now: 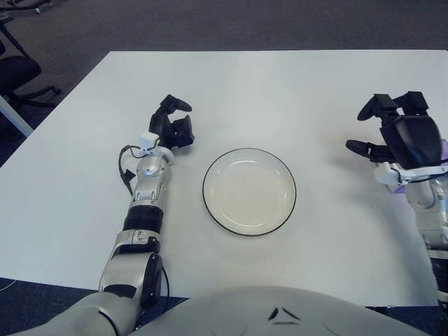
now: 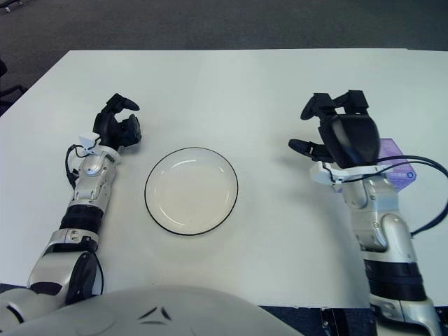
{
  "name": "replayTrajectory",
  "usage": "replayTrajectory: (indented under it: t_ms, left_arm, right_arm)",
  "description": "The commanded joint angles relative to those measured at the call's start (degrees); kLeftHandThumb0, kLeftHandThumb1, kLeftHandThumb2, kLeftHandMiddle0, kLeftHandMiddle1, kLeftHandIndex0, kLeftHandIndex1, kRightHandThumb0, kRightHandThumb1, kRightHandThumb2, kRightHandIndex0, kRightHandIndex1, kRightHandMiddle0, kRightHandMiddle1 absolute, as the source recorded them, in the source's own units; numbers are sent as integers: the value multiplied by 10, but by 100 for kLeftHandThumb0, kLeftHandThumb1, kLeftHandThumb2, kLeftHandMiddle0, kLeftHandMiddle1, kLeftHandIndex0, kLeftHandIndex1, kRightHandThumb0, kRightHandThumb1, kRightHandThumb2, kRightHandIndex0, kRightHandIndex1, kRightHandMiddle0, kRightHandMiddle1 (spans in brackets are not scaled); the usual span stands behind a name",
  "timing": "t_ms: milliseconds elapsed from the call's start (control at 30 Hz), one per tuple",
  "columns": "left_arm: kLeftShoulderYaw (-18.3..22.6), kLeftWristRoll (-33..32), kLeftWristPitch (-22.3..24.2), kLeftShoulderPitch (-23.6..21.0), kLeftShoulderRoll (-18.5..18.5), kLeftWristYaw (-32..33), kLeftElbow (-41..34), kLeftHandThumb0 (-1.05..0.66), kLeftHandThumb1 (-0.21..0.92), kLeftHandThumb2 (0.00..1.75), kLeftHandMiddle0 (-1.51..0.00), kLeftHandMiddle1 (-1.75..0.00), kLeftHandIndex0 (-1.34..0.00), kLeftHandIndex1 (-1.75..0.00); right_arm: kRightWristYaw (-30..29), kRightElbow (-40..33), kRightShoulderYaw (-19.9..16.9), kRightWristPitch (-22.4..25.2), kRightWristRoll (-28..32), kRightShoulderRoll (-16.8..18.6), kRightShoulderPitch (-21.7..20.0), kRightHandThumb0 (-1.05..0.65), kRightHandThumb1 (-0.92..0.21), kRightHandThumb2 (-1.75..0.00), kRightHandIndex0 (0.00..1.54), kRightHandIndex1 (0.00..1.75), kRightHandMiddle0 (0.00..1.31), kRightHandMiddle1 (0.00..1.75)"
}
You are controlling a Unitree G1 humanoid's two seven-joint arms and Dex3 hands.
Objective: Put the tissue paper into the plate.
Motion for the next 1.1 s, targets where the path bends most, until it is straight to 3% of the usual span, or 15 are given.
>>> replayTrajectory:
  t_ms: [0, 200, 367, 567, 733, 1067]
  left_arm:
    - [0, -4, 2, 94, -22, -4, 54, -46, 37, 126, -129, -175, -57, -175]
    - [0, -5, 5, 91, -19, -8, 56, -46, 37, 126, -129, -175, -57, -175]
    - [0, -6, 6, 88, -16, -10, 59, -46, 37, 126, -129, -175, -57, -175]
    - [2, -7, 5, 83, -13, -10, 64, -46, 36, 126, -130, -175, -57, -175]
    - [6, -9, 4, 80, -9, -12, 69, -46, 36, 126, -130, -175, -58, -175]
    - [11, -7, 0, 72, -4, -18, 82, -46, 36, 126, -130, -175, -58, -175]
  right_arm:
    - [93, -71, -46, 38, -17, -42, 47, -86, -92, -53, 1, 58, 0, 100]
    - [195, -130, -69, 86, -38, -64, 67, -91, -92, -48, 0, 23, 0, 67]
    - [213, -107, -83, 85, -31, -88, 62, -99, -92, -53, 0, 8, 0, 47]
    - [221, -90, -91, 68, -28, -119, 61, -104, -92, -55, 0, 1, 0, 34]
    - [213, -65, -132, 24, 13, -140, 86, -105, -92, -53, 0, 0, 0, 24]
    - [219, -59, -140, 6, 26, -143, 85, -105, -92, -52, 0, 0, 0, 16]
